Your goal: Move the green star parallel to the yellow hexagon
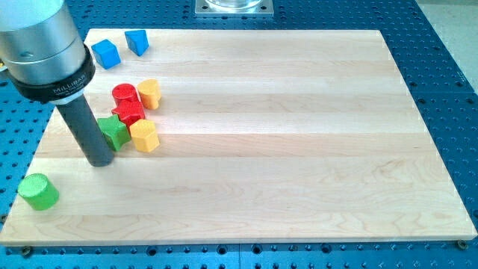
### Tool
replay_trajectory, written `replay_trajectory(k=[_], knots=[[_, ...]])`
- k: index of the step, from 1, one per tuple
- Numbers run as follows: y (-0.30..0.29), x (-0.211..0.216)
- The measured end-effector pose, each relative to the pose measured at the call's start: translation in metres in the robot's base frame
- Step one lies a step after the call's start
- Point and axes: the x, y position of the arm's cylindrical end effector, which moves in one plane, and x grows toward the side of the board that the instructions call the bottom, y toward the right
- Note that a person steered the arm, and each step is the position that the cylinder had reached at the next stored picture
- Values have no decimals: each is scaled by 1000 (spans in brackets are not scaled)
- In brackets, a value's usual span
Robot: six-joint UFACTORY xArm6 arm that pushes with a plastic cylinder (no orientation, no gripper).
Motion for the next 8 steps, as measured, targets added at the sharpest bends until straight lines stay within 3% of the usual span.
replay_trajectory(k=[1,2,3,5,6,8], knots=[[-14,22],[14,27],[-45,15],[-45,-32],[-21,-34],[59,5]])
